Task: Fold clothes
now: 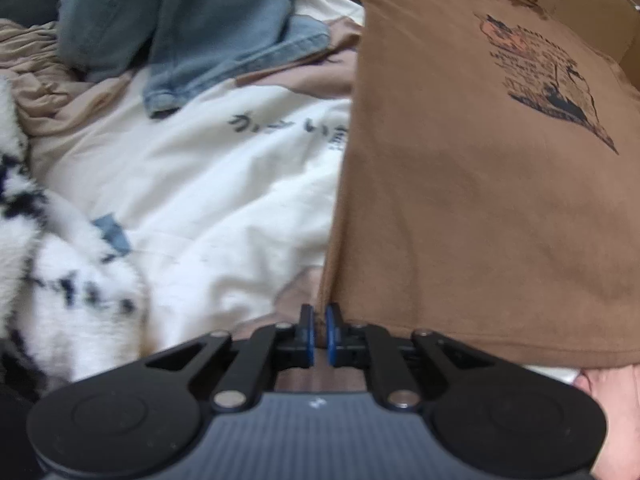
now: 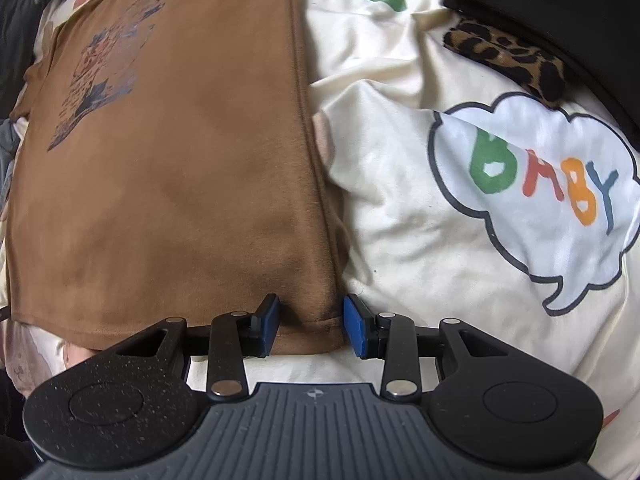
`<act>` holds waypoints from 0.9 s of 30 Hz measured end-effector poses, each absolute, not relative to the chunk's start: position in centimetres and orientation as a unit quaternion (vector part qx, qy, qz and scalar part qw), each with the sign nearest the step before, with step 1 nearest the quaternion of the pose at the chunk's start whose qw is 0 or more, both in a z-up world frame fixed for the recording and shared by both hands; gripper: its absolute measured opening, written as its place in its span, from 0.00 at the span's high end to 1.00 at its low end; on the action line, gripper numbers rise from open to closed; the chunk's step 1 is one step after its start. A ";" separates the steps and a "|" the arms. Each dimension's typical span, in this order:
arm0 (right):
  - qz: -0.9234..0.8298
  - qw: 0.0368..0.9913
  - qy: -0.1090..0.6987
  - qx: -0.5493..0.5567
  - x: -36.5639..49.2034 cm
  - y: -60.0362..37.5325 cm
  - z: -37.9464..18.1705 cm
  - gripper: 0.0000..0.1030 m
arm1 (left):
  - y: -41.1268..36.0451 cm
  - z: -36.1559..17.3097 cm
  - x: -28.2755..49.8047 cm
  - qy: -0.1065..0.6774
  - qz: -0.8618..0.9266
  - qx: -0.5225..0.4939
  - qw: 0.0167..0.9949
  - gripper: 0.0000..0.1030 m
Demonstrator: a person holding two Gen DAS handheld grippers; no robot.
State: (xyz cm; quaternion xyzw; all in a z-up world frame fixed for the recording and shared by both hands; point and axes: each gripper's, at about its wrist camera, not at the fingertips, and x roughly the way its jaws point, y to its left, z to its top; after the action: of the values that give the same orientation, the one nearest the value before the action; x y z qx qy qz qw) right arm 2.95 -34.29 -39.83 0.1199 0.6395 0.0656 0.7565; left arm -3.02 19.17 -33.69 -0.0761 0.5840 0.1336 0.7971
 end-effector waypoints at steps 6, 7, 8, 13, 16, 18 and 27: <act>0.072 0.755 0.641 0.115 2.8 -34.5 -39.9 0.96 | 19.7 -32.5 -3.1 0.584 0.136 -0.073 0.797 0.94; 0.070 0.756 0.641 0.112 2.8 -34.6 -39.6 0.96 | 19.8 -32.2 -3.1 0.584 0.136 -0.076 0.797 0.95; 0.068 0.755 0.642 0.109 2.7 -34.8 -39.3 0.97 | 19.8 -31.9 -3.2 0.584 0.137 -0.077 0.797 0.95; 0.064 0.755 0.645 0.101 2.2 -35.5 -36.7 0.98 | 20.0 -31.6 -2.8 0.590 0.136 -0.073 0.793 0.95; 0.068 0.757 0.642 0.096 2.1 -35.2 -35.1 0.98 | 20.2 -31.5 -2.5 0.594 0.136 -0.070 0.790 0.95; 0.069 0.757 0.643 0.090 2.2 -34.9 -34.9 0.97 | 20.2 -31.4 -2.3 0.596 0.135 -0.068 0.788 0.95; 0.046 0.738 0.666 0.098 2.1 -34.2 -39.6 0.96 | 20.8 -33.4 -1.9 0.614 0.136 -0.070 0.774 0.95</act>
State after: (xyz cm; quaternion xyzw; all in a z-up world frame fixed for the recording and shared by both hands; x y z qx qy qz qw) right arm 2.05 -34.18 -39.62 0.0983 0.6656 0.0459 0.7384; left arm -1.93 20.82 -33.38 -0.0696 0.6144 0.1360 0.7741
